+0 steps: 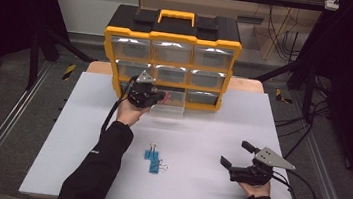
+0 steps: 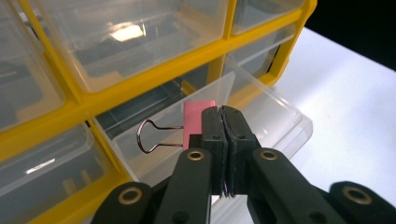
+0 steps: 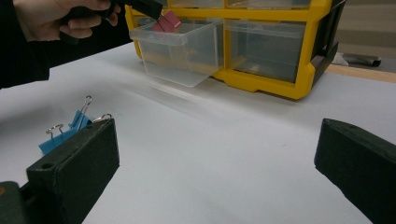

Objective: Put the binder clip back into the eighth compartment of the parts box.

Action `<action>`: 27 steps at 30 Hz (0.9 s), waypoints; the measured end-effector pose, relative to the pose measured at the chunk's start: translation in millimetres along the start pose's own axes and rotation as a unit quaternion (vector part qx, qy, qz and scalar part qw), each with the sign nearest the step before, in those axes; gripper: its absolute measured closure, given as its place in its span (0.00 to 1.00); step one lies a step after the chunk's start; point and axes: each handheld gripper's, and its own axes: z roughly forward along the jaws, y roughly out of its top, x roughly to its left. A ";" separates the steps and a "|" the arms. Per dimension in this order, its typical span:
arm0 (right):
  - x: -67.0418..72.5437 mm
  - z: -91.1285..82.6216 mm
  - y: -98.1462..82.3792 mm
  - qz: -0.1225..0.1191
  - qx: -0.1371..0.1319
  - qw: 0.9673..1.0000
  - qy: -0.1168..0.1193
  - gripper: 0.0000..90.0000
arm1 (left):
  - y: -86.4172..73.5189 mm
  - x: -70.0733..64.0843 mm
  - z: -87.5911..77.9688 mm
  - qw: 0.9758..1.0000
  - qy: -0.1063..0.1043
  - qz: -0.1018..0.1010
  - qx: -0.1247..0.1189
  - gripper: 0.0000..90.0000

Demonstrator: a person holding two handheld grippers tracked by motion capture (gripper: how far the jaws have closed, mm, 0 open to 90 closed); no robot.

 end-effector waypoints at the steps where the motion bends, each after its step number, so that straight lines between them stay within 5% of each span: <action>1: 0.3 0.0 0.1 0.003 -0.002 1.000 0.001 0.01 | -0.6 0.0 0.6 1.000 0.001 0.000 0.001 0.97; 9: -0.1 0.3 -0.2 0.003 -0.002 1.000 -0.001 0.00 | -4.8 0.7 6.8 1.000 0.007 0.013 0.026 0.97; 11: 1.6 0.1 0.3 0.015 -0.006 1.000 0.005 0.01 | -5.6 1.4 8.3 1.000 0.005 0.010 0.028 0.97; 27: -0.3 0.1 -0.2 0.002 0.000 1.000 -0.001 0.01 | -8.4 4.5 17.7 0.999 0.018 -0.001 0.050 0.97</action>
